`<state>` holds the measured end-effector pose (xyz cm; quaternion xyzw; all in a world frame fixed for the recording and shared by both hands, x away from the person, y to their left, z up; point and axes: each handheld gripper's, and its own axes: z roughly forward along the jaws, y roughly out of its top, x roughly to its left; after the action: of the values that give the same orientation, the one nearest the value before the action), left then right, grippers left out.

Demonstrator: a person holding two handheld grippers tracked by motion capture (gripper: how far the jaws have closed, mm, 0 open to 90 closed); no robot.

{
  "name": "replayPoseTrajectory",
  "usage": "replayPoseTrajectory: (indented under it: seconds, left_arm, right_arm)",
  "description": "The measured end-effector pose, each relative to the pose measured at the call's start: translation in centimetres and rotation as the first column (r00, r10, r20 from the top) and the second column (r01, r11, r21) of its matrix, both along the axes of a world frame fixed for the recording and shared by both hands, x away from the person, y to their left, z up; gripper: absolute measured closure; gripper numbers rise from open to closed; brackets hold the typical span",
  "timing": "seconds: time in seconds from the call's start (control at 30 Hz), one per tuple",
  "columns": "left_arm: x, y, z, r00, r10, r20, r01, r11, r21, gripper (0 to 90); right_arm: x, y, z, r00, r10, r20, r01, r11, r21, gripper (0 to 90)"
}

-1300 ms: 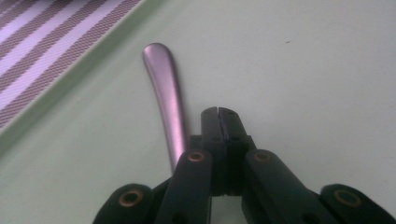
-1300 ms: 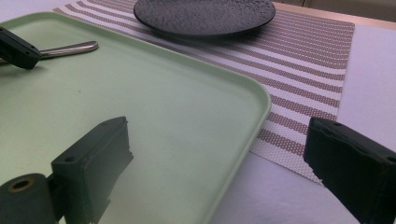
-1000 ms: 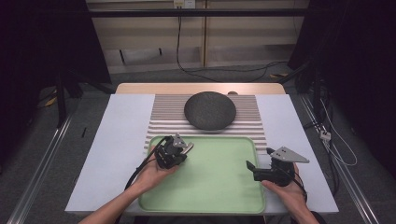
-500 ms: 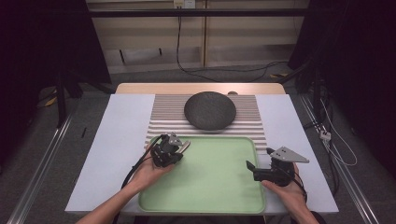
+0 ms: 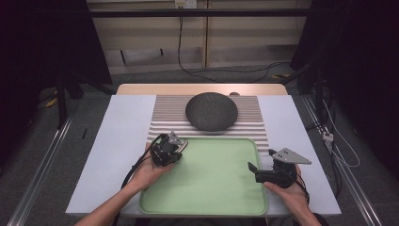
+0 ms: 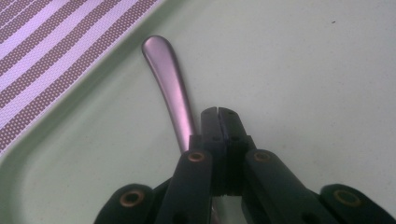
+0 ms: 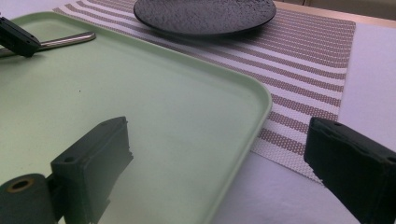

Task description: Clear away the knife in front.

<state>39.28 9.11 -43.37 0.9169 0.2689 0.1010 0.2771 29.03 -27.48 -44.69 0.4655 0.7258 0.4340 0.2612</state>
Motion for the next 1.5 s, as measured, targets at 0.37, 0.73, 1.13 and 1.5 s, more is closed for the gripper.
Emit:
replayPoseTrajectory:
  seconds: [0.37, 0.73, 1.13, 1.5]
  left_arm:
    - [0.2, 0.3, 0.0, 1.0000, 0.003, -0.008, -0.003, 1.0000, 0.001, 90.0]
    - [0.2, 0.7, 0.2, 0.9998, 0.006, -0.019, -0.005, 0.9997, 0.023, 90.0]
    - [0.5, 1.9, 0.4, 0.9985, 0.030, -0.046, -0.028, 0.9991, 0.031, 90.0]
    - [0.3, 2.7, 0.4, 0.9979, 0.052, -0.038, -0.050, 0.9978, 0.044, 90.0]
  right_arm:
    - [0.0, 0.0, 0.0, 1.0000, 0.000, 0.003, 0.000, 1.0000, -0.003, 6.8]
    - [0.1, 0.0, -0.1, 1.0000, -0.005, -0.002, 0.005, 1.0000, -0.003, 6.8]
    - [0.2, 0.0, -0.1, 1.0000, -0.002, -0.002, 0.002, 1.0000, -0.001, 6.9]
    - [0.2, 0.0, -0.1, 1.0000, -0.003, -0.008, 0.003, 1.0000, 0.002, 6.8]
